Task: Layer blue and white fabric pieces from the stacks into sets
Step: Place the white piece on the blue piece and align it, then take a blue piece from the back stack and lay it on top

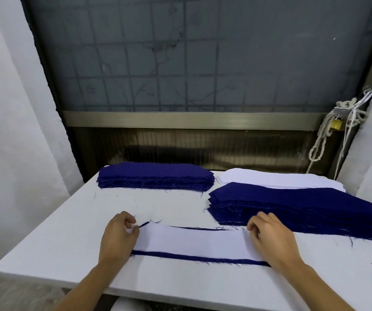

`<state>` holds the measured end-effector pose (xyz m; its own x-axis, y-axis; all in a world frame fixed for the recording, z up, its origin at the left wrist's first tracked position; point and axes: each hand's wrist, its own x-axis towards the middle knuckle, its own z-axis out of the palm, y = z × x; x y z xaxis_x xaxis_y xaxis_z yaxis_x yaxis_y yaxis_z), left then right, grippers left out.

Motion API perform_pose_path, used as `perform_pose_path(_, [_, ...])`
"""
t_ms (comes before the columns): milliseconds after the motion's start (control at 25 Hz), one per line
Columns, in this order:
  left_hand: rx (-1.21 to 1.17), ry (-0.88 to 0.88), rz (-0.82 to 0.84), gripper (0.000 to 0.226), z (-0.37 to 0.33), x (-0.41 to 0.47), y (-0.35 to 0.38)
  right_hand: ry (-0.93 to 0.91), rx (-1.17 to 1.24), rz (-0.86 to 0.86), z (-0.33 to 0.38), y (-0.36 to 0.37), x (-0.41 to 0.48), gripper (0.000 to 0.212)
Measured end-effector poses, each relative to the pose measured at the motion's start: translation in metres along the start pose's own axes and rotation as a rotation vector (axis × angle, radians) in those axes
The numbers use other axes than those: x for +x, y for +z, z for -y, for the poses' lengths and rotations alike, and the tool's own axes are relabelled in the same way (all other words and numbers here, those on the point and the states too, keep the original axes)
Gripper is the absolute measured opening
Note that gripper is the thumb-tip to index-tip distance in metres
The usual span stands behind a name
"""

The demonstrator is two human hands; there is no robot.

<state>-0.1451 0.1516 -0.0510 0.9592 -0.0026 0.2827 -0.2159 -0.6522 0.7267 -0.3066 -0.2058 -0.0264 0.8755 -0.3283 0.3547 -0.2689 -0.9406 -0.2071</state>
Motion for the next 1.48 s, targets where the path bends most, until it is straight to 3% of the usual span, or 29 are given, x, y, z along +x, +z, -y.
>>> perform_pose_path(240, [0.249,0.047,0.022,0.015,-0.015,0.042,-0.001,-0.103,0.121,-0.029,0.036,-0.015,0.075,0.012])
perform_pose_path(680, [0.286,0.123,0.141,0.017,-0.06,0.185,0.006,-0.008,0.297,0.089,0.077,0.019,0.22,0.006])
perform_pose_path(1040, [0.449,0.099,0.352,0.045,-0.045,0.254,0.051,-0.059,0.259,0.196,0.09,0.079,0.276,0.023])
perform_pose_path(1160, [0.367,0.014,0.358,0.022,-0.043,0.26,0.061,-0.083,0.234,0.193,0.094,0.092,0.281,0.032])
perform_pose_path(1240, [0.361,-0.022,0.408,0.018,-0.045,0.261,0.065,-0.078,0.226,0.185,0.096,0.098,0.282,0.034])
perform_pose_path(1320, [0.485,0.036,0.45,0.022,-0.046,0.259,0.066,-0.072,0.227,0.182,0.097,0.102,0.28,0.036])
perform_pose_path(1480, [0.607,0.32,0.383,0.015,-0.035,0.249,0.062,-0.075,0.229,0.155,0.098,0.104,0.279,0.04])
